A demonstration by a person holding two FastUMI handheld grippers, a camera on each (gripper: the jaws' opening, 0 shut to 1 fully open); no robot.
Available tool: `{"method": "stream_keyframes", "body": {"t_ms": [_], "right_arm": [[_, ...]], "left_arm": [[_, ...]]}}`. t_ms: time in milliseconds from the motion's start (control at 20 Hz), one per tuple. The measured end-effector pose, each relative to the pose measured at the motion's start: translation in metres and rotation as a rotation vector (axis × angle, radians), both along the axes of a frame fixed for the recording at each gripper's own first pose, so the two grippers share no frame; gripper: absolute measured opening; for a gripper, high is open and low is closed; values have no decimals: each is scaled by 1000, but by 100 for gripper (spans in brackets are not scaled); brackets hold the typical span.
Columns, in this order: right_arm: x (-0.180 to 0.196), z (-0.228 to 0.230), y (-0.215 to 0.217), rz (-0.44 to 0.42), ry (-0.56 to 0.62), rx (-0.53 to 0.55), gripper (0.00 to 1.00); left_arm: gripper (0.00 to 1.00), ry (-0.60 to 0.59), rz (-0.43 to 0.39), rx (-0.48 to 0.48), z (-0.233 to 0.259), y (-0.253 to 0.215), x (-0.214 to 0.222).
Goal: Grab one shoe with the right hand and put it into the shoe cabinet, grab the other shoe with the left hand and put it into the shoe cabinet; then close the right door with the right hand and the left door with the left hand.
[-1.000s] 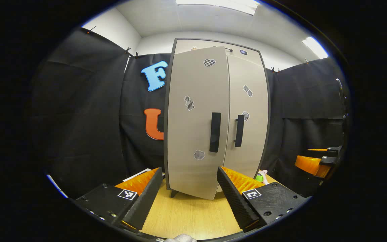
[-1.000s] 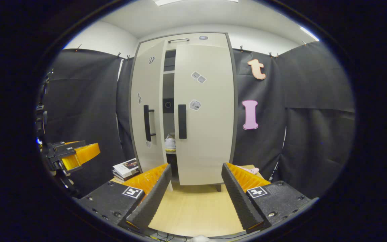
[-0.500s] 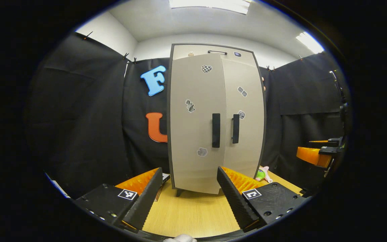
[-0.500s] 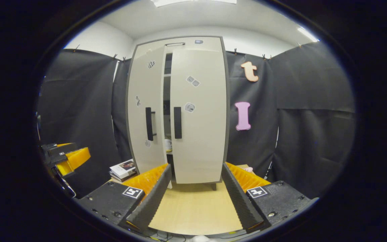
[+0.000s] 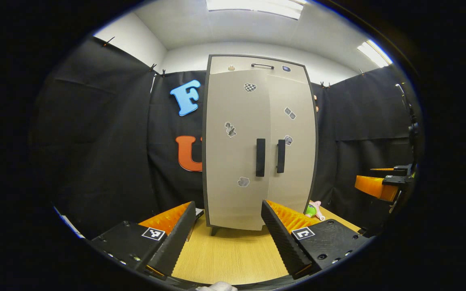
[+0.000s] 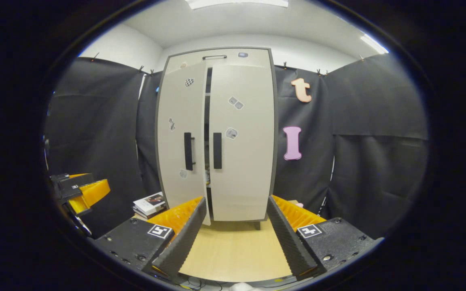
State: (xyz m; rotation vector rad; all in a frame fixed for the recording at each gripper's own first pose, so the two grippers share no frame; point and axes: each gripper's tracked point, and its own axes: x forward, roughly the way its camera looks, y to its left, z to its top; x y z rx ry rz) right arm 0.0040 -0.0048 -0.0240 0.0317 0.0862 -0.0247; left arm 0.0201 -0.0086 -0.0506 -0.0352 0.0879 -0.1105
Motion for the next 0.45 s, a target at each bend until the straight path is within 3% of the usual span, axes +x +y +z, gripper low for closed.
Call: {"method": "stream_keyframes", "body": {"t_ms": [450], "right_arm": [[-7, 2, 4, -4, -4, -2, 96]], "left_arm": [[98, -6, 6, -11, 4, 5, -4]]}}
